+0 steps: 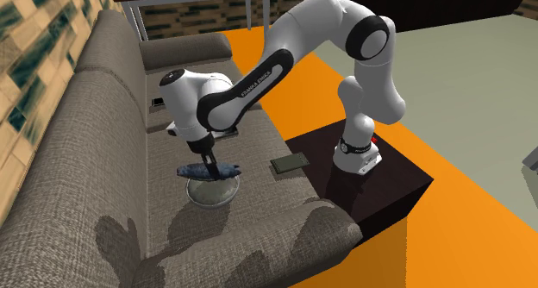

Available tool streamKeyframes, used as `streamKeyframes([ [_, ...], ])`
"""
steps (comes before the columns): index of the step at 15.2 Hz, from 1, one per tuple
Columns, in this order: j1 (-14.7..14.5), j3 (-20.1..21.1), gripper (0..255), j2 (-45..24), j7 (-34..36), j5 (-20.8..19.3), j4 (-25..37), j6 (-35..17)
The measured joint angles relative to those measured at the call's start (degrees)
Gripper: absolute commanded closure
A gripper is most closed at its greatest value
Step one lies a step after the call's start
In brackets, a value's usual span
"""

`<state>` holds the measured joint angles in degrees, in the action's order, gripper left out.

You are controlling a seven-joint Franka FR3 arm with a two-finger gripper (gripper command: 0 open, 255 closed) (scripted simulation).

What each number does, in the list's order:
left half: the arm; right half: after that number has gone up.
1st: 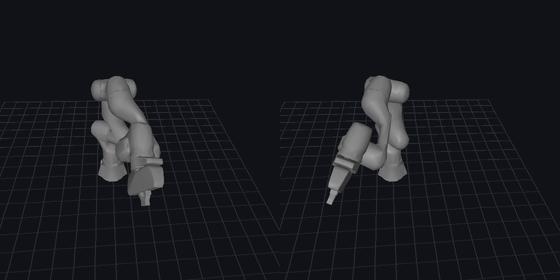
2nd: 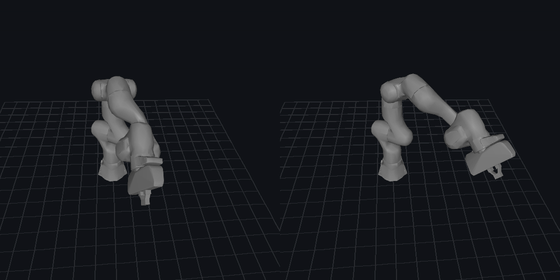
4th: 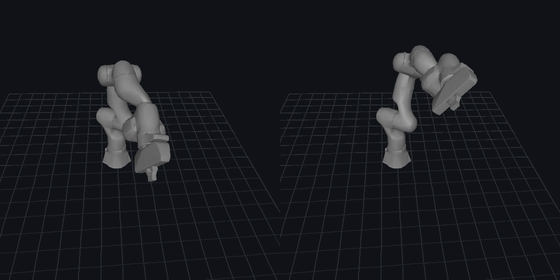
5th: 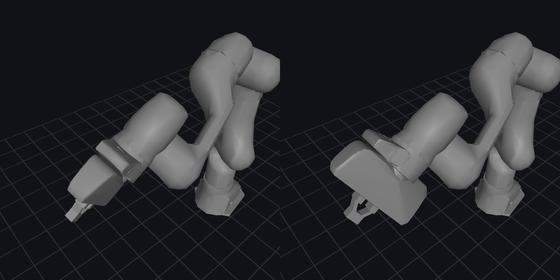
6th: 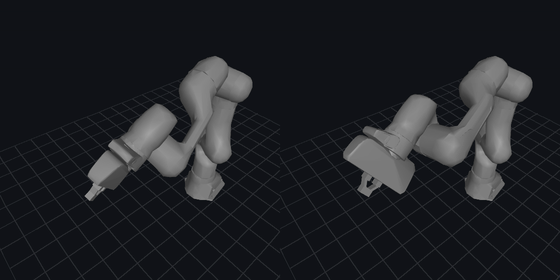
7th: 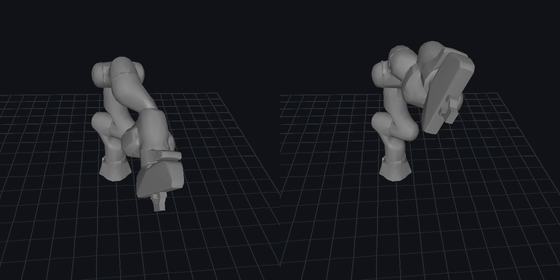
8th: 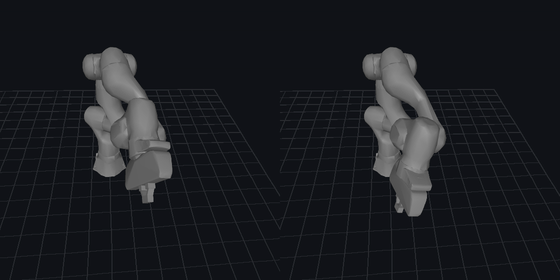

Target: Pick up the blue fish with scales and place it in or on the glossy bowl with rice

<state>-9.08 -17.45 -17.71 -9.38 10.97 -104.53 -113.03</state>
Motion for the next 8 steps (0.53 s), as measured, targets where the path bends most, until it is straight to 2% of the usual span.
streamKeyframes([
  [8,0.04,0.13,255,-0.78,-0.32,0.36,-1.01,-1.74],
])
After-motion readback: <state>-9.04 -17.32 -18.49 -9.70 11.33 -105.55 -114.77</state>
